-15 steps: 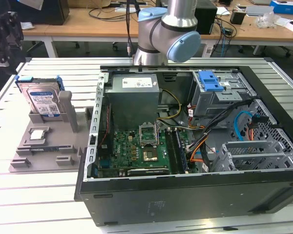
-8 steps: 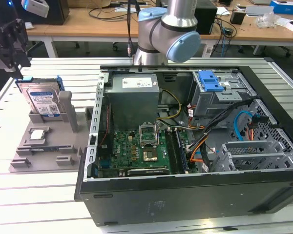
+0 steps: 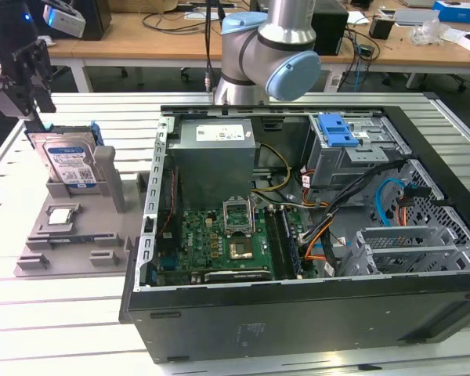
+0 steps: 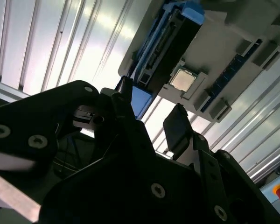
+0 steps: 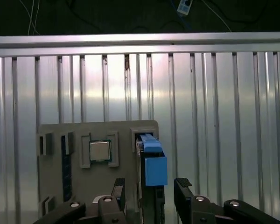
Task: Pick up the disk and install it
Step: 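Pick up the disk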
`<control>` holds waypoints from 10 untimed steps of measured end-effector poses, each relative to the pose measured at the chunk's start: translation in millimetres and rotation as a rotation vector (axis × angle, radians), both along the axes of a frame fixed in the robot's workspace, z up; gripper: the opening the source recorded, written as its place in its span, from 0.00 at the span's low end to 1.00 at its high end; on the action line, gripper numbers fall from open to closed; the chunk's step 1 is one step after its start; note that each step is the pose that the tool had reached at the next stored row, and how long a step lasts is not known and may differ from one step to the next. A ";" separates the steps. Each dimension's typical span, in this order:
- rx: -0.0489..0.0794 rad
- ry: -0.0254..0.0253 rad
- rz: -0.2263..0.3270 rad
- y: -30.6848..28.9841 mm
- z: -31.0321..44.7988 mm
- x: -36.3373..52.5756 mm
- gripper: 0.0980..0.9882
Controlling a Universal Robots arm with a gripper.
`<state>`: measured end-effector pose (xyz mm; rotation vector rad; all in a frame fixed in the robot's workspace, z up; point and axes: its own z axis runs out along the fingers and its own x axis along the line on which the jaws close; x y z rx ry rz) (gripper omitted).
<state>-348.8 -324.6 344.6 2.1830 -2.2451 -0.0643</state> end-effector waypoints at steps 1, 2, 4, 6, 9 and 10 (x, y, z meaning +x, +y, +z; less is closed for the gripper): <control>0.000 0.0000 0.013 2.4 -4.9 -0.1 0.50; 0.000 0.0000 0.025 3.9 -9.1 0.0 0.50; 0.000 0.0000 0.035 5.4 -14.2 0.0 0.50; 0.000 0.0000 0.039 5.5 -18.0 0.1 0.50; 0.000 0.0001 0.039 5.6 -24.3 0.0 0.50; 0.000 0.0000 0.040 5.6 -27.1 0.0 0.50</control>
